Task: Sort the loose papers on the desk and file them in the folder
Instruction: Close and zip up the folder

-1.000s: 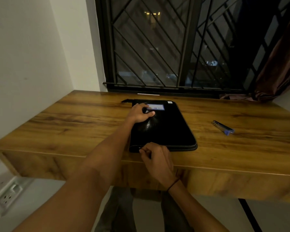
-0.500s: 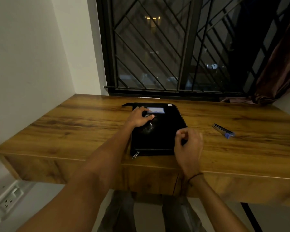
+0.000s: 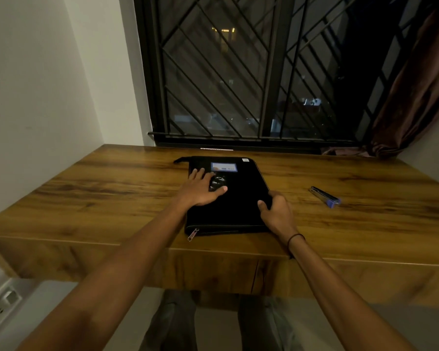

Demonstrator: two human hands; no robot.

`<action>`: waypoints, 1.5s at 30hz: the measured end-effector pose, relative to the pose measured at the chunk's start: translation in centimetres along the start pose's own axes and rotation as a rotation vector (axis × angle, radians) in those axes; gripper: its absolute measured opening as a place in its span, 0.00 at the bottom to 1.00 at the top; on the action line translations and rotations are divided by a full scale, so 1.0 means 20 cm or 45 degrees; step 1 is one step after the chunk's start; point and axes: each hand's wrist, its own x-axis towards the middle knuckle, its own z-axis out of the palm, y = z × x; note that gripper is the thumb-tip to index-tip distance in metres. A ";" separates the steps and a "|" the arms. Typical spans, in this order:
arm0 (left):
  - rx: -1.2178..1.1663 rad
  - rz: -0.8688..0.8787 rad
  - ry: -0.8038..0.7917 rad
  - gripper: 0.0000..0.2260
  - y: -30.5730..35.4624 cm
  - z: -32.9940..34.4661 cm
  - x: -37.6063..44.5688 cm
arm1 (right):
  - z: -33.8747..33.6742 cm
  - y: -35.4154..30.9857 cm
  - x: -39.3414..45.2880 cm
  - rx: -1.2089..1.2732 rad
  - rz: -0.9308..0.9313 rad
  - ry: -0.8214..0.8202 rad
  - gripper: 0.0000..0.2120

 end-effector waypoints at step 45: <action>0.213 -0.370 0.277 0.19 -1.80 -0.60 -0.04 | 1.41 -1.35 0.49 -0.549 -0.951 -0.885 0.43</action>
